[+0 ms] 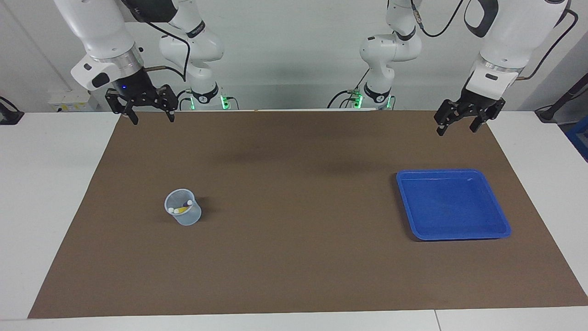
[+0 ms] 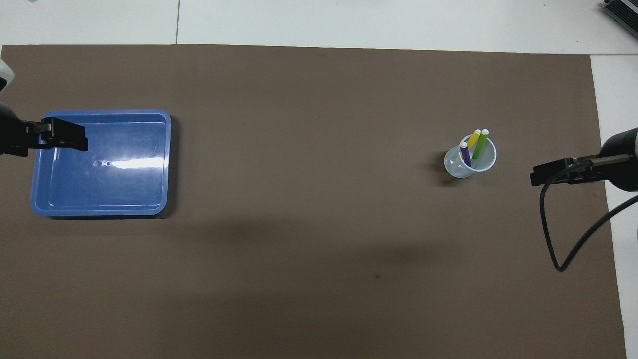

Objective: Right arm passes pens to left for tray arrangement

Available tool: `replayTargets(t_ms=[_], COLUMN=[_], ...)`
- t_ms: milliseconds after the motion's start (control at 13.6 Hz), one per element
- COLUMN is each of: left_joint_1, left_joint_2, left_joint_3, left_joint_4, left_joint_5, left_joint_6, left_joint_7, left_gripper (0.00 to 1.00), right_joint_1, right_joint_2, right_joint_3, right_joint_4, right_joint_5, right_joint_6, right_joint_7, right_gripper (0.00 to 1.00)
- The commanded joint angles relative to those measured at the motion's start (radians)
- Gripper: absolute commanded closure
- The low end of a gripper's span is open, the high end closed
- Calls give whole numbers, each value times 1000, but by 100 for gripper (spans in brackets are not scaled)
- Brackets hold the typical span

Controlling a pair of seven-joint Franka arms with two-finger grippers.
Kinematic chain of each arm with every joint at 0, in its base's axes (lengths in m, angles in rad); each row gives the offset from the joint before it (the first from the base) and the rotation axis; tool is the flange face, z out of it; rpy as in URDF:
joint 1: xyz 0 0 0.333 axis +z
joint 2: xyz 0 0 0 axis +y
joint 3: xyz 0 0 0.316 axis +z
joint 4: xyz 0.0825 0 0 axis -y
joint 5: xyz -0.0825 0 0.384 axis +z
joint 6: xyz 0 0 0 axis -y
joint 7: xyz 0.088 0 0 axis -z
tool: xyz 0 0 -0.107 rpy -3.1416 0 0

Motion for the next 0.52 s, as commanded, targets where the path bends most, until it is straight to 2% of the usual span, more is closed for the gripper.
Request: replayTargets(t_ms=[0,442], left_joint_1=[-10,-10], left_joint_2=[-28,-28], left_joint_3=[11,11], left_joint_4=[-32,-32], left_joint_5=[15,15], left_joint_6=[-1,-1], left_joint_7=[3,3], left_gripper=[0,0], right_joint_1=[-31,-60], right_joint_2=[-29,-47], right_joint_3=[2,2], right_joint_4=[-26,-43], right_joint_5=[13,15], right_joint_6=[-13,-24], right_joint_7=[-77,-112], right_gripper=[0,0])
